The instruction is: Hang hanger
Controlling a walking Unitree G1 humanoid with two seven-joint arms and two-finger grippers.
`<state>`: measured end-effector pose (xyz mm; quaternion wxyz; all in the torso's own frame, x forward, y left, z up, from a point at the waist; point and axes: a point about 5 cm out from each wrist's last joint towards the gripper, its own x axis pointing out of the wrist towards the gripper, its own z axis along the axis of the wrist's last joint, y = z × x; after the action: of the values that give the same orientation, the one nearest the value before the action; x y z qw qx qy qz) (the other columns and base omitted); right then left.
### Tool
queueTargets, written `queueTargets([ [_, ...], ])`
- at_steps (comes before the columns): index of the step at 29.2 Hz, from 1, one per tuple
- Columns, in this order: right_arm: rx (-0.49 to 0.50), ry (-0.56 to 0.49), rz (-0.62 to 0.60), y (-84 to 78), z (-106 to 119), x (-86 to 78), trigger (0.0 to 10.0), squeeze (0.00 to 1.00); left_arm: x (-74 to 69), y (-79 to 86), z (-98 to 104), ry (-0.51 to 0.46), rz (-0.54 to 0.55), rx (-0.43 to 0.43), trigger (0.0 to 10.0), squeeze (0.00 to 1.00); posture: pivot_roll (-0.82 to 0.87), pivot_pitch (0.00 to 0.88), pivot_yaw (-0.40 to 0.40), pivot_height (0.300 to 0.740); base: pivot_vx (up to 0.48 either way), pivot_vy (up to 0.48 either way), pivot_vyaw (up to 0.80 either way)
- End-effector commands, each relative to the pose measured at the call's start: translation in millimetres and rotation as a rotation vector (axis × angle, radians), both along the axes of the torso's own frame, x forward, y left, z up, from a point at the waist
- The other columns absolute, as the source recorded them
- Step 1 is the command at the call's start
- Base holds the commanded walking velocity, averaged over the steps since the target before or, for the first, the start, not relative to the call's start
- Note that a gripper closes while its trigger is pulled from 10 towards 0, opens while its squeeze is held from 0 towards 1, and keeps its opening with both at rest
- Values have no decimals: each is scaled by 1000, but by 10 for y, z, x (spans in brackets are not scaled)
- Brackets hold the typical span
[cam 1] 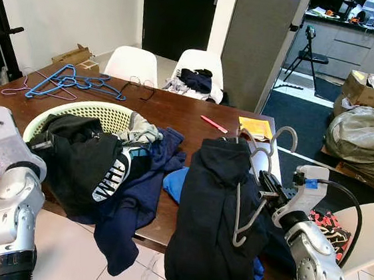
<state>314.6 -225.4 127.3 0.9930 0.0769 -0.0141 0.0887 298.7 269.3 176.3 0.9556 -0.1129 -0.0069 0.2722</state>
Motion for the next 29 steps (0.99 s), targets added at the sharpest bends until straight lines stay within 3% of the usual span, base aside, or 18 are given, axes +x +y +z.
queueTargets([
  [1, 18, 17, -18, -39, -31, -30, 10000, 0, 2, -9, -71, 35, -6, 3, 10000, 0, -21, 0, -49, 740, 0, 0, 0],
  [14, 18, 11, -23, -47, -24, -45, 10000, 0, 51, 29, -116, 54, -25, -14, 10000, 0, -30, 0, -46, 740, 0, 0, 0],
  [15, 17, 11, -24, -50, -22, -47, 10000, 0, 58, 22, -107, 50, -33, -11, 2314, 0, -30, 0, -46, 740, 0, 0, 0],
  [16, 17, 11, -24, -50, -22, -47, 10000, 0, 58, 22, -107, 50, -33, -11, 2314, 0, -30, 0, -46, 740, 0, 0, 0],
  [17, 16, 10, -24, -52, -21, -49, 10000, 0, 63, 7, -100, 46, -44, -3, 0, 0, -30, 0, -46, 740, 0, 0, 0],
  [26, 18, 10, -24, -48, -16, -45, 10000, 0, 75, -12, -75, 41, -67, 23, 0, 0, -27, 0, -44, 740, 0, 0, 0],
  [29, 23, 10, -26, -41, -15, -38, 10000, 0, 97, 2, 17, 18, -73, 31, 0, 0, -26, 0, -44, 740, 0, 0, 0],
])
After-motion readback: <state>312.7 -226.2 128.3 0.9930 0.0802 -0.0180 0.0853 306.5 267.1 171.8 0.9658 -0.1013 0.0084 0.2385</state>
